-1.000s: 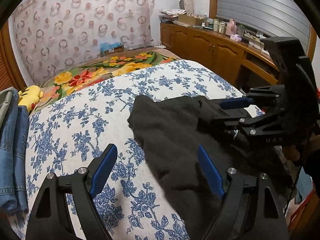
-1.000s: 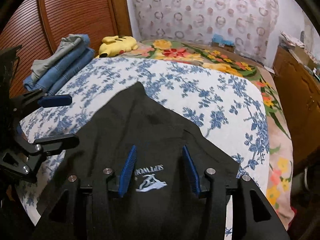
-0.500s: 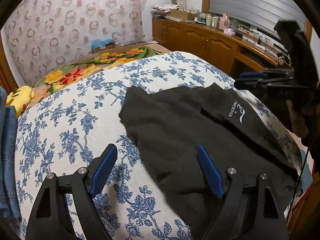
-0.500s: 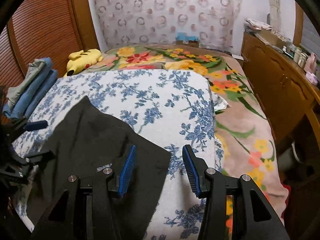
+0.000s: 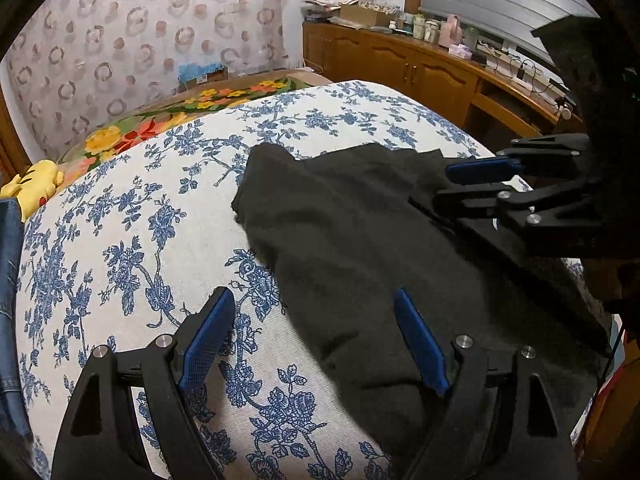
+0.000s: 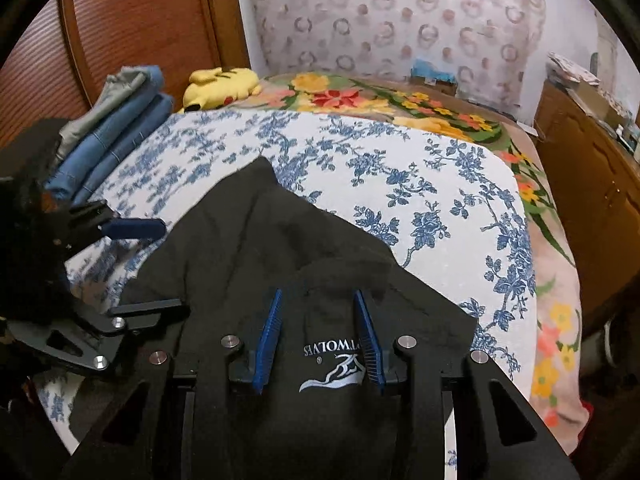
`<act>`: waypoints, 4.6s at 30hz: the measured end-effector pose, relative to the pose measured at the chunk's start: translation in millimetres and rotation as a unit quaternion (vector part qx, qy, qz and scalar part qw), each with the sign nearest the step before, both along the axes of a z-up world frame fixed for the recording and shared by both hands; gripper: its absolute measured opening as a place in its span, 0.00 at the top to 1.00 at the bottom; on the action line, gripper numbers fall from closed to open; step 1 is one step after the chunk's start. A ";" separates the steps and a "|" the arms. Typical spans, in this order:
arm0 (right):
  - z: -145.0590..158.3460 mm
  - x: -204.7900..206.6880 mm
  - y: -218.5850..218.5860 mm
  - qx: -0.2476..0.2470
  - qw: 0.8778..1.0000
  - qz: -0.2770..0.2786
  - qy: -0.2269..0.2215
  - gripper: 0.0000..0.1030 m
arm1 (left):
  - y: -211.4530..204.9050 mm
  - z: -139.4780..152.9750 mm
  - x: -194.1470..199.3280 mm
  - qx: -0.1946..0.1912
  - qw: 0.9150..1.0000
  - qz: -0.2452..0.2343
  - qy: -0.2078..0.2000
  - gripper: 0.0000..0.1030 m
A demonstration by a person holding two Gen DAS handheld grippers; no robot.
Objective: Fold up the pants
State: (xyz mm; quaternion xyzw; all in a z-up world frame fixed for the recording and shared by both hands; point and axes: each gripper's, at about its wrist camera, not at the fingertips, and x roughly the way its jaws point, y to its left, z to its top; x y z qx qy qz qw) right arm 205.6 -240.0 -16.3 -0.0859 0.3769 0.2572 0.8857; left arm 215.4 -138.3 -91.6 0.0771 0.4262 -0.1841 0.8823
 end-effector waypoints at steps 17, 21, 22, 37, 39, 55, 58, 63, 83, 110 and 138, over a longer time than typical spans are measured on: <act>1.6 -1.1 15.5 -0.014 1.000 0.018 -0.015 0.74 | -0.2 -0.6 0.7 -0.001 1.000 0.000 0.000 0.19; -3.3 3.3 17.7 -0.027 0.999 0.021 -0.016 0.75 | -0.2 -0.7 0.6 -0.001 1.000 0.000 0.000 0.19; -3.2 2.9 18.7 -0.032 0.999 0.022 -0.020 0.76 | -0.3 -0.9 0.6 -0.001 1.000 0.000 0.000 0.19; 12.8 -1.5 -46.4 0.009 0.997 -0.063 -0.046 0.93 | -0.3 -0.9 0.7 0.000 1.000 0.000 0.000 0.19; 12.1 -1.2 -53.2 0.015 0.996 -0.073 -0.042 0.93 | -0.3 -0.9 0.7 0.000 1.000 0.000 0.000 0.19; 7.1 -1.8 -58.0 0.017 0.996 -0.084 -0.021 0.76 | -0.5 -0.7 0.9 0.000 1.000 0.000 0.000 0.19; 3.2 -0.1 -56.1 0.003 0.996 -0.082 -0.019 0.75 | -0.6 -0.7 0.8 0.000 1.000 0.000 0.000 0.19; -3.3 8.7 -65.4 -0.031 0.991 -0.128 -0.023 0.75 | -0.6 -0.7 0.6 0.000 1.000 0.000 0.000 0.19; -10.5 -3.2 -58.6 -0.012 0.995 -0.101 -0.011 0.73 | -0.9 -1.0 0.9 0.001 1.000 0.000 0.000 0.19; 2.4 -155.6 -71.1 0.044 0.990 -0.122 -0.049 0.62 | 33.3 27.3 -125.3 -0.033 0.998 -0.017 -0.045 0.19; -27.3 -194.9 -65.3 0.082 0.987 -0.136 -0.010 0.62 | 1.5 0.0 -167.6 -0.047 0.995 -0.087 -0.006 0.68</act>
